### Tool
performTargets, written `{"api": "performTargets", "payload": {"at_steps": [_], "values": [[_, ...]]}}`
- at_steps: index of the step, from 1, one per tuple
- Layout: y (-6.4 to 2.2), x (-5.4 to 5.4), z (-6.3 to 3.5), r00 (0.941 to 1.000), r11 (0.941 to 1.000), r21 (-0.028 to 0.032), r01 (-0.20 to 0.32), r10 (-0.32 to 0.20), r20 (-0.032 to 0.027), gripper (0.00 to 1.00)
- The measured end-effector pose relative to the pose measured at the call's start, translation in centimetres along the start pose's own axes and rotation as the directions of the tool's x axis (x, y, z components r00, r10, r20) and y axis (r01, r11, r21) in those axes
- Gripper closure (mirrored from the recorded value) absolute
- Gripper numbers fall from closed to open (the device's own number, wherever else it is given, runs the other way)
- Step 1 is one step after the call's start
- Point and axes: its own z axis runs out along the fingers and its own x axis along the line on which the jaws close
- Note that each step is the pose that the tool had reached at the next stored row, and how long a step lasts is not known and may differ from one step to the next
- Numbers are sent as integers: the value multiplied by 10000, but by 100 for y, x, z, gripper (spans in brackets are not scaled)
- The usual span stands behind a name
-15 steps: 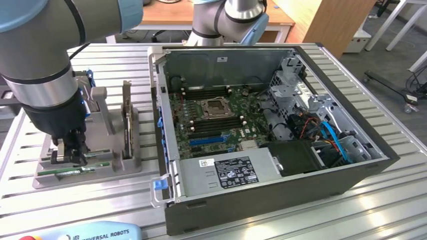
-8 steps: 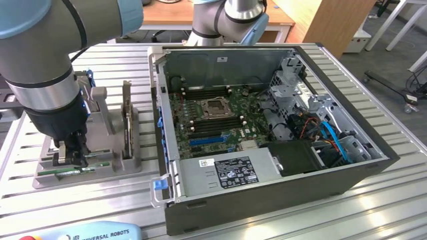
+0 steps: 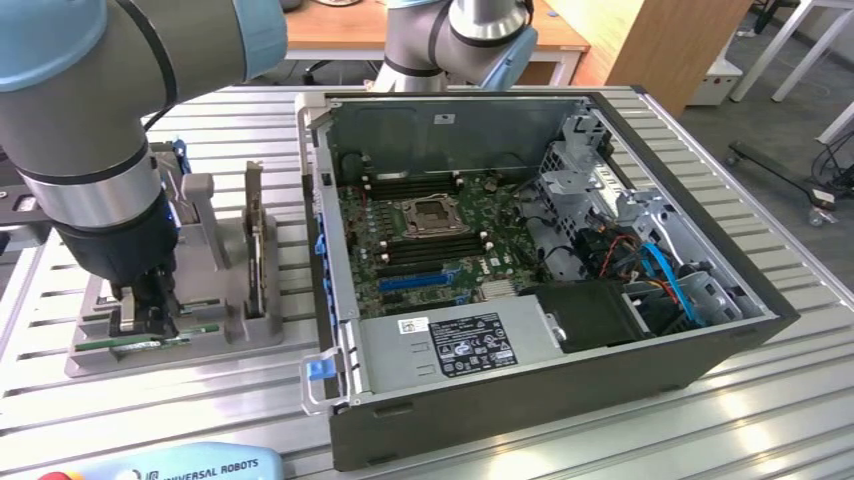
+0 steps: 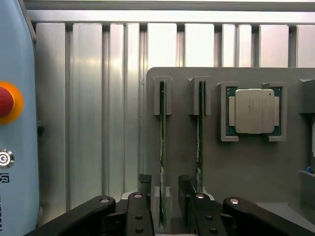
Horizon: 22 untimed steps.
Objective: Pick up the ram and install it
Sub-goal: 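Pick up the ram and move it above insertion slot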
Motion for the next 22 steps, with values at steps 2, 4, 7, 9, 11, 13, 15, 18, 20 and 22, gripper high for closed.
{"api": "performTargets", "payload": {"at_steps": [2,4,7,9,11,13,15,18,20,22], "values": [[-1,0,20,10000,10000,-1,0,0,0,64],[-2,-1,39,10000,10000,0,0,0,0,64],[-3,-1,68,10000,10000,0,0,0,0,64],[-4,-2,86,10000,10000,0,0,0,0,64],[-4,-1,96,10000,10000,-2,0,0,-2,64],[-4,-2,101,10000,10000,-2,0,0,-1,64],[-5,-2,114,10000,10000,1,0,0,1,64],[-6,-3,139,10000,10000,-1,0,0,0,64],[-6,-3,153,10000,10000,-1,0,0,-1,64],[-6,-3,161,10000,10000,-2,0,0,-1,64]]}}
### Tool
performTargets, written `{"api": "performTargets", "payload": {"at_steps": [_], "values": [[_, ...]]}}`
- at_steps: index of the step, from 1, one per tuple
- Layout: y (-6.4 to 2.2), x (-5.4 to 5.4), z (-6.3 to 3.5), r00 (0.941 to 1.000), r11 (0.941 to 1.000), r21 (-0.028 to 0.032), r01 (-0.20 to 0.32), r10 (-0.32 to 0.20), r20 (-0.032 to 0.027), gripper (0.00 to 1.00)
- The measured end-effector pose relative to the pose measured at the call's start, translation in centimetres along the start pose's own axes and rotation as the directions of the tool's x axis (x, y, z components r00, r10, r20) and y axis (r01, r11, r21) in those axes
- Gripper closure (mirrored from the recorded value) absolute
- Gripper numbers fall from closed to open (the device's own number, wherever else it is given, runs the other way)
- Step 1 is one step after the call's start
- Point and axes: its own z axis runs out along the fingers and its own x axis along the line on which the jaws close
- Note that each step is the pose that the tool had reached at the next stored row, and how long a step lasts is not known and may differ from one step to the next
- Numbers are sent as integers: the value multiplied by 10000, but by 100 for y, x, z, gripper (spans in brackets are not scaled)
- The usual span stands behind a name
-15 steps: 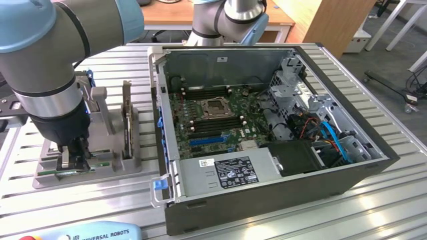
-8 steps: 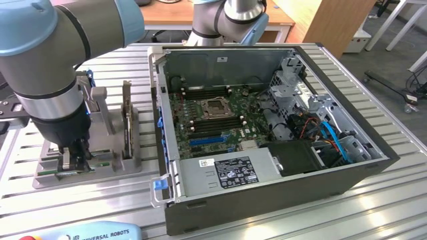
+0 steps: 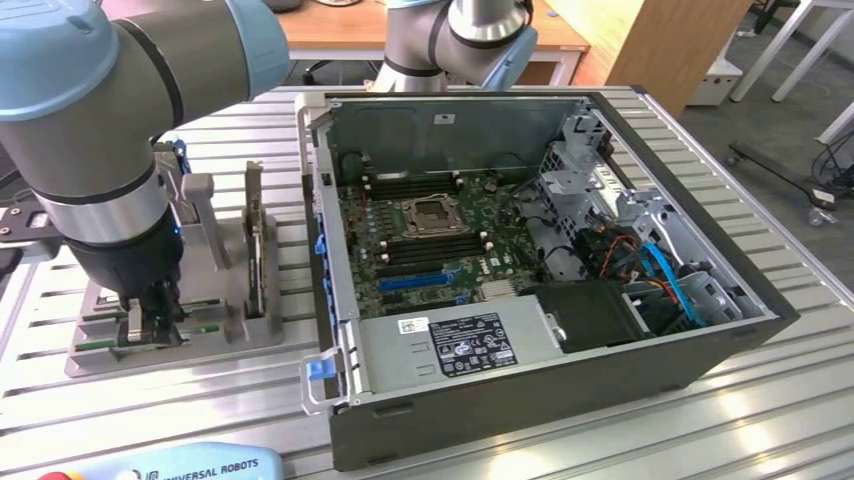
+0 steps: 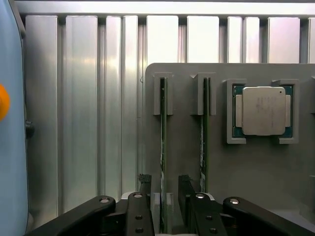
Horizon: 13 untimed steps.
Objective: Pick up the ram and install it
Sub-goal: 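Pick up the ram and move it above insertion slot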
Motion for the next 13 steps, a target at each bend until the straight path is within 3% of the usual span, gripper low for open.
{"api": "performTargets", "payload": {"at_steps": [13], "values": [[-1,5,3,10000,10000,2,0,0,1,64]]}}
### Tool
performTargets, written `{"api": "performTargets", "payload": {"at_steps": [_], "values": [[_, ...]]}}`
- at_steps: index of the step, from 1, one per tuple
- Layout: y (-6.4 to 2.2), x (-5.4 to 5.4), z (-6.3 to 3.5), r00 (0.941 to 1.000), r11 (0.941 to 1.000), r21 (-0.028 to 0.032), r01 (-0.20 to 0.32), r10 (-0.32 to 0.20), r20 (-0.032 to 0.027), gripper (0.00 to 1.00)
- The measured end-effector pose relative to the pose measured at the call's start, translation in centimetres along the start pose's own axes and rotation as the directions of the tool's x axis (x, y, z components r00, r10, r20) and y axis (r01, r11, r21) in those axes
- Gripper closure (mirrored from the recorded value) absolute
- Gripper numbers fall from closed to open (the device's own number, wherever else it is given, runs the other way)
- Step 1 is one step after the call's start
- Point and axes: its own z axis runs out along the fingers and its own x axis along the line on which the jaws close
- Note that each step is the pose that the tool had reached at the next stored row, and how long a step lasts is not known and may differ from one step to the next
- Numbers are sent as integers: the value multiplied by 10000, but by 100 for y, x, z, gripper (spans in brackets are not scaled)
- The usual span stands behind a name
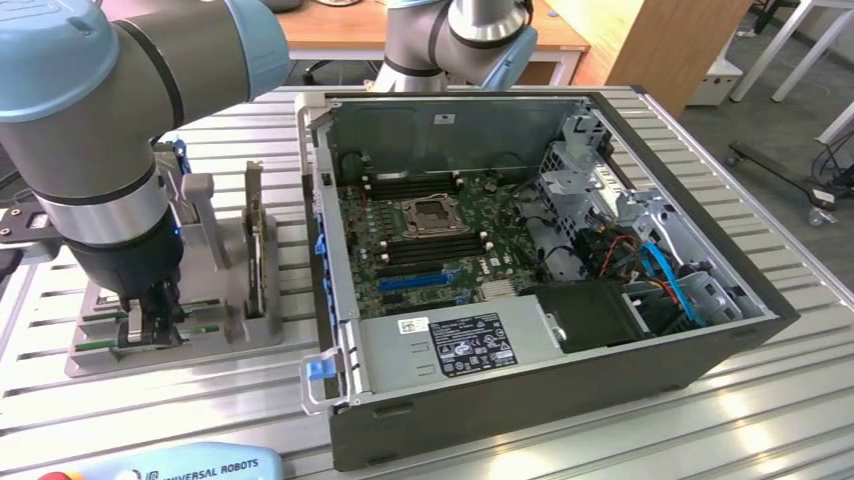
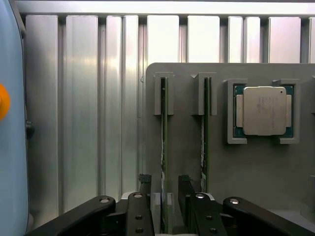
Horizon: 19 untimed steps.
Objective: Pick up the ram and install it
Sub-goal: 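Pick up the ram and move it above insertion slot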
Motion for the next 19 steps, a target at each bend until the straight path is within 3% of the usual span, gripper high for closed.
{"api": "performTargets", "payload": {"at_steps": [8,9,17,18,19], "values": [[0,0,0,10000,10000,-1,0,0,0,66],[0,0,0,10000,10000,0,0,0,0,73],[0,0,0,10000,10000,-1,0,0,0,74],[0,0,0,10000,10000,0,0,0,0,81],[0,0,0,10000,10000,-1,0,0,0,81]]}}
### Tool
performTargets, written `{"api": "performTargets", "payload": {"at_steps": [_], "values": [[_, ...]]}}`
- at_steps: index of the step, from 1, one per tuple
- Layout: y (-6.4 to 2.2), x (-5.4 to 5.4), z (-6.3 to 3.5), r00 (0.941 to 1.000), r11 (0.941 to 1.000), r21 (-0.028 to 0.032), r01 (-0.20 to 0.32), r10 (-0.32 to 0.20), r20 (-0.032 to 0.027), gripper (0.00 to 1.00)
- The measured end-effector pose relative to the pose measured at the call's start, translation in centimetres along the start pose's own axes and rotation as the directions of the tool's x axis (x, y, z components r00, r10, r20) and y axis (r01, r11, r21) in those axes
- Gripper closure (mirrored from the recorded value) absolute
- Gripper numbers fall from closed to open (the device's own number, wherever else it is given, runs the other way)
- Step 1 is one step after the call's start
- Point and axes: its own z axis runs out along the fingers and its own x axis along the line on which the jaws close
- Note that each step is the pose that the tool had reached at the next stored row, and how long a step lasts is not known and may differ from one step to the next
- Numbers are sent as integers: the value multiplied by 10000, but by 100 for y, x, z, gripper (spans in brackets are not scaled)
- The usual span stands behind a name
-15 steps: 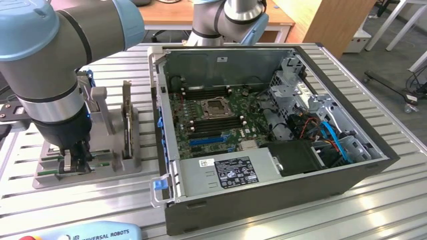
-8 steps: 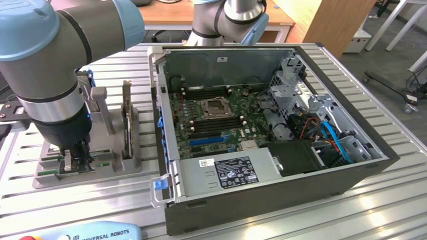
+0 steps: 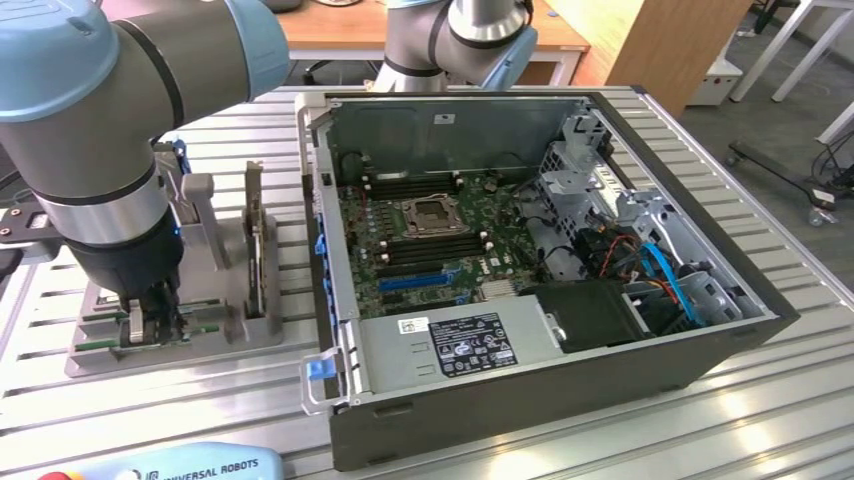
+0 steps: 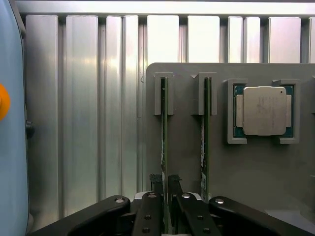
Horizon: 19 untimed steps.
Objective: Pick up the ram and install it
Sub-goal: 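Pick up the ram and move it above insertion slot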
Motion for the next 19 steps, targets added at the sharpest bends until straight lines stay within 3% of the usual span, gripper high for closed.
{"api": "performTargets", "payload": {"at_steps": [8,9,19], "values": [[0,0,0,10000,10000,0,0,0,-1,82],[0,0,0,10000,10000,1,0,0,0,89],[0,0,0,10000,10000,0,0,0,0,89]]}}
